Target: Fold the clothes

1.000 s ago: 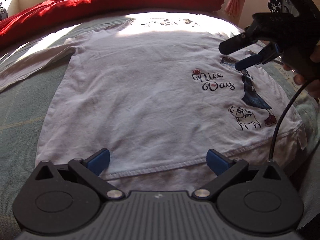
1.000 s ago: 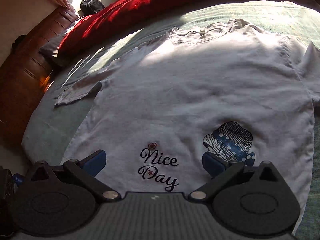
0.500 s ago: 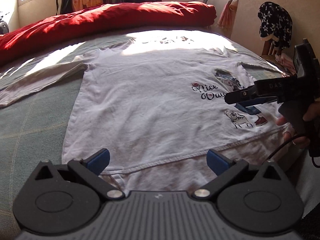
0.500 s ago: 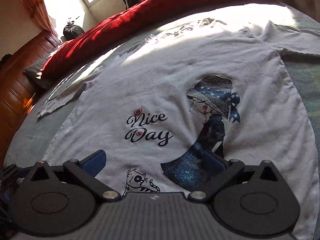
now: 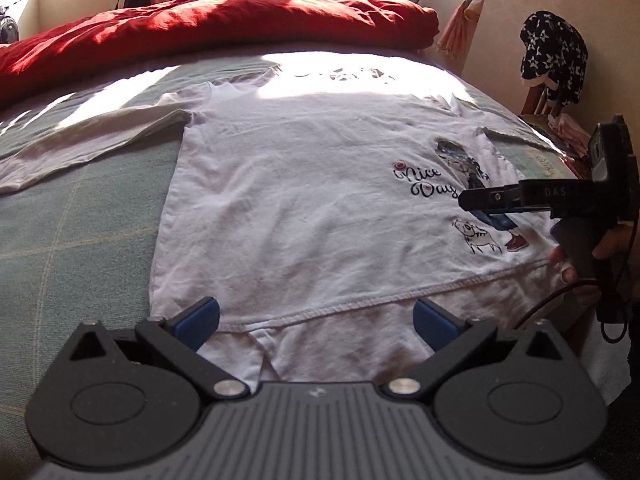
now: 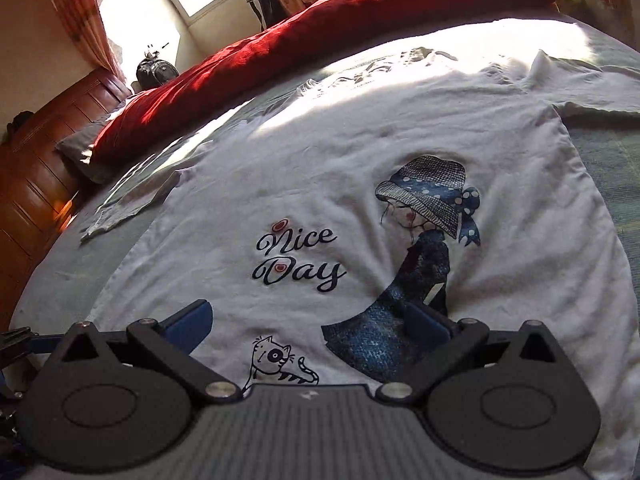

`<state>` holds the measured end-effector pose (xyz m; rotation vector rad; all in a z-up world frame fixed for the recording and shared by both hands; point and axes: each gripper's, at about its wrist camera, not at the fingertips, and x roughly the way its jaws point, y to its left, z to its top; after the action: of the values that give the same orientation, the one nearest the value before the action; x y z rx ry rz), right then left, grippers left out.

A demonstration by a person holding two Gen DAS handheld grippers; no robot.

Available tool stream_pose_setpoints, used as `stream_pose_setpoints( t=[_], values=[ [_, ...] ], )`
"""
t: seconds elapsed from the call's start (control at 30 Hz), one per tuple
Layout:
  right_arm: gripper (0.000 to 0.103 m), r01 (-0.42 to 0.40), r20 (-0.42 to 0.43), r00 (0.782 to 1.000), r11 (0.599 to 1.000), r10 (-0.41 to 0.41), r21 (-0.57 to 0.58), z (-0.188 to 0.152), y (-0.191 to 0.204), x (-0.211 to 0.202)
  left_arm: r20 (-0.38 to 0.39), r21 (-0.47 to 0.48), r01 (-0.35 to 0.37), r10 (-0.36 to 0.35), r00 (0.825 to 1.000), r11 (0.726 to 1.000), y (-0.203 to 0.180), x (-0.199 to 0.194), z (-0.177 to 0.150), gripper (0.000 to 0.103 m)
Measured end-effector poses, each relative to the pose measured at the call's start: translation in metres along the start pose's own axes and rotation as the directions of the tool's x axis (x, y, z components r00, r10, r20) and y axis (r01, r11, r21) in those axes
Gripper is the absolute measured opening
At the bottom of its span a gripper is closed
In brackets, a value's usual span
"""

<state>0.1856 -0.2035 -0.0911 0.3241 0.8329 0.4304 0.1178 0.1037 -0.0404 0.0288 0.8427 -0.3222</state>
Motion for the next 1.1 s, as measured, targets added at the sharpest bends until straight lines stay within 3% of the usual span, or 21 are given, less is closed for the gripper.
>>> stream_pose_setpoints(
  t=[0.07, 0.17, 0.3, 0.63, 0.87, 0.93, 1.1],
  values=[
    [0.103, 0.012, 0.01, 1.0, 1.0, -0.012, -0.016, -0.002, 0.003, 0.001, 0.019, 0.008, 0.018, -0.018, 1.0, 1.0, 0.003, 0.01, 0.017, 0.102],
    [0.103, 0.037, 0.019, 0.999, 0.998, -0.036, -0.046, -0.005, 0.008, 0.001, -0.015, -0.005, 0.065, -0.065, 0.998, 0.998, 0.005, 0.039, 0.033, 0.102],
    [0.103, 0.062, 0.026, 0.998, 0.995, -0.06, -0.074, -0.008, 0.012, 0.002, -0.082, -0.03, 0.07, -0.072, 0.994, 0.997, 0.004, 0.068, 0.027, 0.102],
    [0.103, 0.071, 0.089, 0.994, 0.994, -0.063, -0.089, -0.019, 0.013, 0.002, -0.074, -0.041, 0.092, -0.095, 0.993, 0.995, 0.01, 0.049, -0.003, 0.102],
    [0.103, 0.1, 0.101, 0.991, 0.987, -0.087, -0.127, -0.022, 0.018, 0.003, -0.039, -0.054, 0.041, -0.043, 0.998, 0.998, 0.012, 0.047, 0.03, 0.102],
    [0.103, 0.091, 0.105, 0.991, 0.989, -0.079, -0.118, -0.023, 0.017, 0.002, -0.037, -0.075, 0.055, -0.058, 0.998, 0.996, 0.014, 0.056, 0.04, 0.102],
    [0.103, 0.081, 0.109, 0.992, 0.988, -0.066, -0.132, -0.025, 0.015, 0.001, -0.083, -0.149, 0.047, -0.06, 0.995, 0.988, 0.016, 0.086, 0.035, 0.102]
  ],
)
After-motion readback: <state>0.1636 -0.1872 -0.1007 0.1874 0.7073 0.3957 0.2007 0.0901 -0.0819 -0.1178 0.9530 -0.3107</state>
